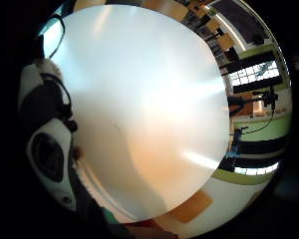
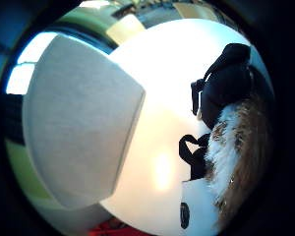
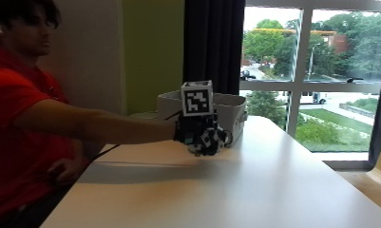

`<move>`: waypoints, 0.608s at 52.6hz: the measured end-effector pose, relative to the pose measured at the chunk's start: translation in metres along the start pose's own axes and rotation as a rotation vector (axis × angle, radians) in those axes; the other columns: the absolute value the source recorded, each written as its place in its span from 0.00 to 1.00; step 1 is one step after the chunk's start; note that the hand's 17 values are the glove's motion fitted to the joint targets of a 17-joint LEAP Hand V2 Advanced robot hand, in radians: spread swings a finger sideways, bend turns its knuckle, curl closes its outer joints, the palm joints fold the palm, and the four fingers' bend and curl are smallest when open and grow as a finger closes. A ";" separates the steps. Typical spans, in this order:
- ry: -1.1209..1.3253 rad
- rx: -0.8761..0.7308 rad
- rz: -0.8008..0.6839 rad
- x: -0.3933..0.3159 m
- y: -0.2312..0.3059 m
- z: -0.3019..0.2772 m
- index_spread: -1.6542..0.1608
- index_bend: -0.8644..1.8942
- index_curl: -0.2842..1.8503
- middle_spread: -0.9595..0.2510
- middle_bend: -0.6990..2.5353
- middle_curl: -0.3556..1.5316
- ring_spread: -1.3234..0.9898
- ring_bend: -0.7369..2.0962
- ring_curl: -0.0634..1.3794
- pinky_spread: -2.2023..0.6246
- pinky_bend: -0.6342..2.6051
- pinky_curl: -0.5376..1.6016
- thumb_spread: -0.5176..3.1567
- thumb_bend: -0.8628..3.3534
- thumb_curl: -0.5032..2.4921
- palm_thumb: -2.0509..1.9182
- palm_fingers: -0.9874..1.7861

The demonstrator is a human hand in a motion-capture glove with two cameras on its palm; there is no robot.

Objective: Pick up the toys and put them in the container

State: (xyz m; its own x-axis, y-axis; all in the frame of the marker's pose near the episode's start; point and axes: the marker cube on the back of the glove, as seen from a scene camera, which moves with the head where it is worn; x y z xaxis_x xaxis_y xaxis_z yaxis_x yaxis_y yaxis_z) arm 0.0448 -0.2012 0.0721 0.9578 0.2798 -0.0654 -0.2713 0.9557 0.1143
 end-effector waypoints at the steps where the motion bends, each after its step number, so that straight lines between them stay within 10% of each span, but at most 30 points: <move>1: 0.027 0.004 -0.008 0.002 0.000 -0.004 0.64 0.50 0.52 0.41 0.38 0.43 0.36 0.58 0.37 0.61 0.48 0.42 0.28 0.23 0.49 0.68 0.76; 32: 0.072 0.107 -0.117 -0.103 -0.016 -0.171 0.65 0.50 0.57 0.39 0.37 0.50 0.36 0.59 0.40 0.61 0.48 0.44 0.23 0.23 0.57 0.67 0.75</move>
State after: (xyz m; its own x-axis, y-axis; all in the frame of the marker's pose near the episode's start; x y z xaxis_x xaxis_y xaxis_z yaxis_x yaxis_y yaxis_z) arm -0.0658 -0.2301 -0.0925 0.9719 0.1767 -0.1553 -0.1429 0.9679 0.2068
